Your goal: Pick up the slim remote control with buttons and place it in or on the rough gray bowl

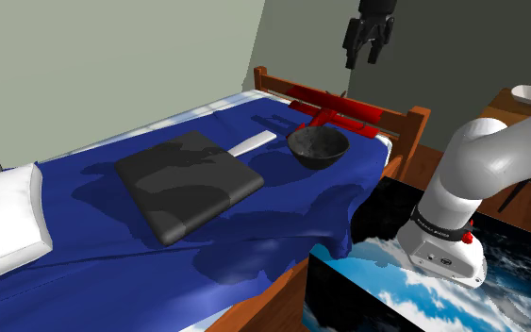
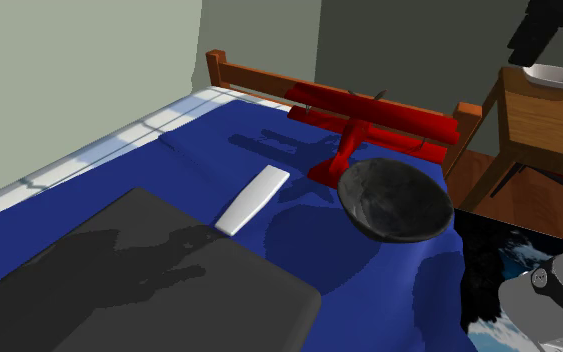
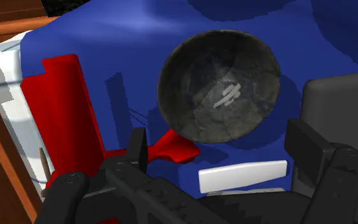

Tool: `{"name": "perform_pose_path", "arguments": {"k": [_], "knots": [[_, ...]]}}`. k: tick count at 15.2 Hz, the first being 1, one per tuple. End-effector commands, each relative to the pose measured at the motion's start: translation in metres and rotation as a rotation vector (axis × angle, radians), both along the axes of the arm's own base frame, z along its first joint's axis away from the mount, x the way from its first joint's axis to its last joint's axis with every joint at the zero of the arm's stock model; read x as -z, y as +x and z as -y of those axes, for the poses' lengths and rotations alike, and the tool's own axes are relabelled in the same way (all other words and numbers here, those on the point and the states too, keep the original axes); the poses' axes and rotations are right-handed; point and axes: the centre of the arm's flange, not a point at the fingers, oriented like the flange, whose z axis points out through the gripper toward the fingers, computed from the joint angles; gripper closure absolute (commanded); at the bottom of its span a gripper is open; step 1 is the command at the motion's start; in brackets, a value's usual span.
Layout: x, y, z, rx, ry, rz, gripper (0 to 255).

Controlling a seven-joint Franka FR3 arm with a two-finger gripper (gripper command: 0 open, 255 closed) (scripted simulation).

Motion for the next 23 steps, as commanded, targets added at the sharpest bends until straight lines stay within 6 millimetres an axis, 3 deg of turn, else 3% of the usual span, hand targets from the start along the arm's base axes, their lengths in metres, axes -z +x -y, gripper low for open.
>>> {"name": "perform_pose_path", "arguments": {"k": [1, 13, 23], "knots": [[0.0, 0.0, 0.0, 0.0, 0.0, 0.0, 0], [0.088, 0.094, -0.095, 0.502, -0.001, -0.027, 0], [0.164, 0.199, -0.131, 0.92, -0.002, -0.049, 0]]}}
